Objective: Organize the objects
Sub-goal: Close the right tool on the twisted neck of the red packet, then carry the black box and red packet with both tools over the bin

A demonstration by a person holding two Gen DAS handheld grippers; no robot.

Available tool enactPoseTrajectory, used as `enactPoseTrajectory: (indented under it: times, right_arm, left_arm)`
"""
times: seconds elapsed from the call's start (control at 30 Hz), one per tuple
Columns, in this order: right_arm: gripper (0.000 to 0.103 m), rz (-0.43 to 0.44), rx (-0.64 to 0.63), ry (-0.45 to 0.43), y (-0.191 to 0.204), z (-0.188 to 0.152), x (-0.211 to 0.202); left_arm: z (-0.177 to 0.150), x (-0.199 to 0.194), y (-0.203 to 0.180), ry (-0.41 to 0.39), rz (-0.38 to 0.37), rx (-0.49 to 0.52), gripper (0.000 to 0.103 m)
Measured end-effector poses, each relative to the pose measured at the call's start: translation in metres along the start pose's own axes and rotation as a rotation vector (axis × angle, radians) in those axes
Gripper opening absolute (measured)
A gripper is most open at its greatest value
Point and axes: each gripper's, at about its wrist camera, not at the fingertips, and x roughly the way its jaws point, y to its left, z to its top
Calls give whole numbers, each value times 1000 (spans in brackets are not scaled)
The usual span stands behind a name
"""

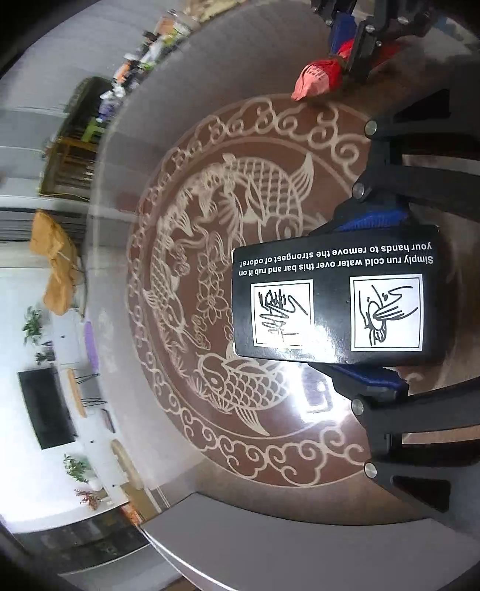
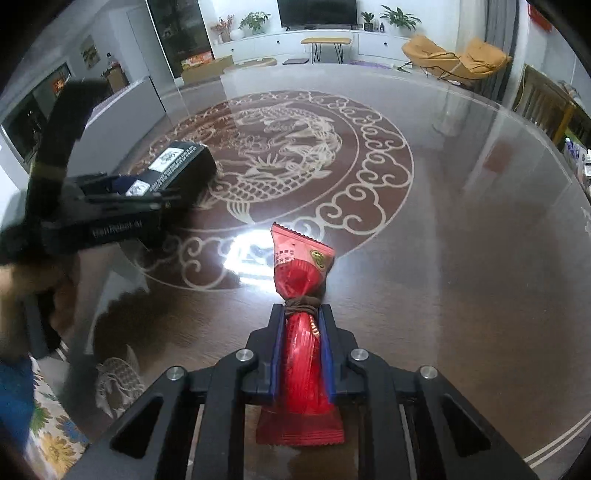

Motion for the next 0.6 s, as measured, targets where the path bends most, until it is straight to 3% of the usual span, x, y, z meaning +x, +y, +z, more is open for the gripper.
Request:
enactPoseTrajectory:
  times: [0.17,0.3,0.43,0.6]
  right_arm:
    - [18,64,-18,-78,24,20,-37]
    - [18,157,-77,-163,67,58,-72]
    - [18,334,-170,-213,149,109,-88]
    - [18,524,-262,-130,263,141,-65]
  left_arm:
    - [-17,-61,21,-121,-76,-140,58]
    - [-33,-144,70,-245,-88,-284,58]
    - [-52,-206,136,-291,32,-386,58]
    - [-100,-218,224,-143,277,-522,58]
